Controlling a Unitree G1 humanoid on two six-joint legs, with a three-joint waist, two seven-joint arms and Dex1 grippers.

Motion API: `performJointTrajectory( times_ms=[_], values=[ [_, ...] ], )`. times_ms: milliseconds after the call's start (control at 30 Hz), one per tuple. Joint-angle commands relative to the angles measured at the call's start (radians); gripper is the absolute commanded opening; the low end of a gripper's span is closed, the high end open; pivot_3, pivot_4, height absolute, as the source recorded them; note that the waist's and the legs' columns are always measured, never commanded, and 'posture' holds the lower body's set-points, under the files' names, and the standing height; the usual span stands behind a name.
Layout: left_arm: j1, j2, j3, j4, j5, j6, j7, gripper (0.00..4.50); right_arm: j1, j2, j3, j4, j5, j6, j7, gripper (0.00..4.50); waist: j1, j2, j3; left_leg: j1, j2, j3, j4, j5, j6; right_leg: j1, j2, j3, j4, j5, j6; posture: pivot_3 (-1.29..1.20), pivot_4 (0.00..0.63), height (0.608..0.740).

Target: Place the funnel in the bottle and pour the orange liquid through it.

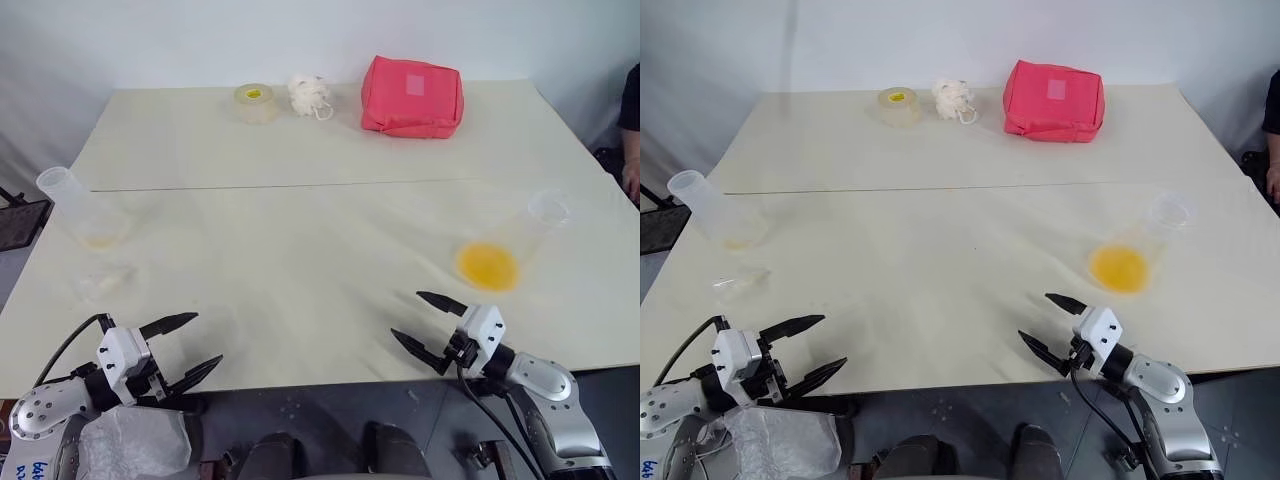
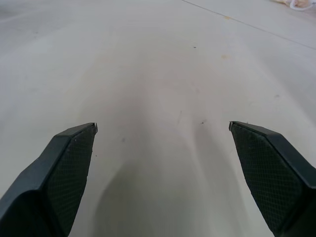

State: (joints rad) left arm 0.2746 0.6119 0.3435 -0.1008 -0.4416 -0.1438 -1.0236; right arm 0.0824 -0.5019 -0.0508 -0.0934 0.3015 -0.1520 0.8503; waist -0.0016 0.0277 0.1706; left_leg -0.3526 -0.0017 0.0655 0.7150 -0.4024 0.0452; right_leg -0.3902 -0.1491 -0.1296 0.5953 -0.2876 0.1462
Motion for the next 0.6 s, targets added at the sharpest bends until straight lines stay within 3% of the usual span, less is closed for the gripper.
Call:
performJointTrajectory(
  times_ms=[33, 133, 233, 367, 600],
  values=[
    [0.005, 0.02, 0.024, -0.025, -0.041, 0.024, -0.01, 4.5, 0.0, -0.008, -0.021, -0.039, 0.017, -0.004, -0.005, 4.49, 0.0, 0.0, 0.0, 0.0, 0.0, 0.0, 0.0, 0.0, 0.0, 0.0, 0.0, 0.0, 0.0, 0.0, 0.0, 0.0, 0.15, 0.74],
    [-0.002, 0.017, 0.032, -0.045, -0.027, 0.048, 0.037, 4.5, -0.005, -0.008, -0.018, -0.041, 0.017, 0.003, -0.007, 4.49, 0.0, 0.0, 0.0, 0.0, 0.0, 0.0, 0.0, 0.0, 0.0, 0.0, 0.0, 0.0, 0.0, 0.0, 0.0, 0.0, 0.15, 0.74],
    [-0.001, 0.029, 0.033, -0.084, -0.116, 0.197, 0.058, 4.5, -0.011, -0.007, -0.014, -0.041, 0.018, 0.008, -0.007, 4.49, 0.0, 0.0, 0.0, 0.0, 0.0, 0.0, 0.0, 0.0, 0.0, 0.0, 0.0, 0.0, 0.0, 0.0, 0.0, 0.0, 0.15, 0.74],
    [0.008, 0.03, 0.027, -0.13, -0.057, 0.231, 0.128, 4.5, -0.056, -0.002, 0.003, -0.017, 0.024, 0.006, 0.017, 4.49, -0.001, 0.0, 0.0, 0.0, 0.0, 0.0, 0.0, 0.0, 0.0, 0.0, 0.0, 0.0, 0.0, 0.0, 0.0, 0.0, 0.15, 0.74],
    [0.084, -0.026, 0.162, -0.225, -0.093, 0.205, 0.224, 4.5, -0.164, 0.012, 0.029, 0.021, 0.044, 0.024, 0.064, 4.49, -0.002, -0.001, 0.0, 0.0, 0.001, -0.001, 0.0, 0.0, 0.0, 0.0, 0.0, 0.0, 0.0, 0.0, 0.0, 0.0, 0.15, 0.74]
  ],
)
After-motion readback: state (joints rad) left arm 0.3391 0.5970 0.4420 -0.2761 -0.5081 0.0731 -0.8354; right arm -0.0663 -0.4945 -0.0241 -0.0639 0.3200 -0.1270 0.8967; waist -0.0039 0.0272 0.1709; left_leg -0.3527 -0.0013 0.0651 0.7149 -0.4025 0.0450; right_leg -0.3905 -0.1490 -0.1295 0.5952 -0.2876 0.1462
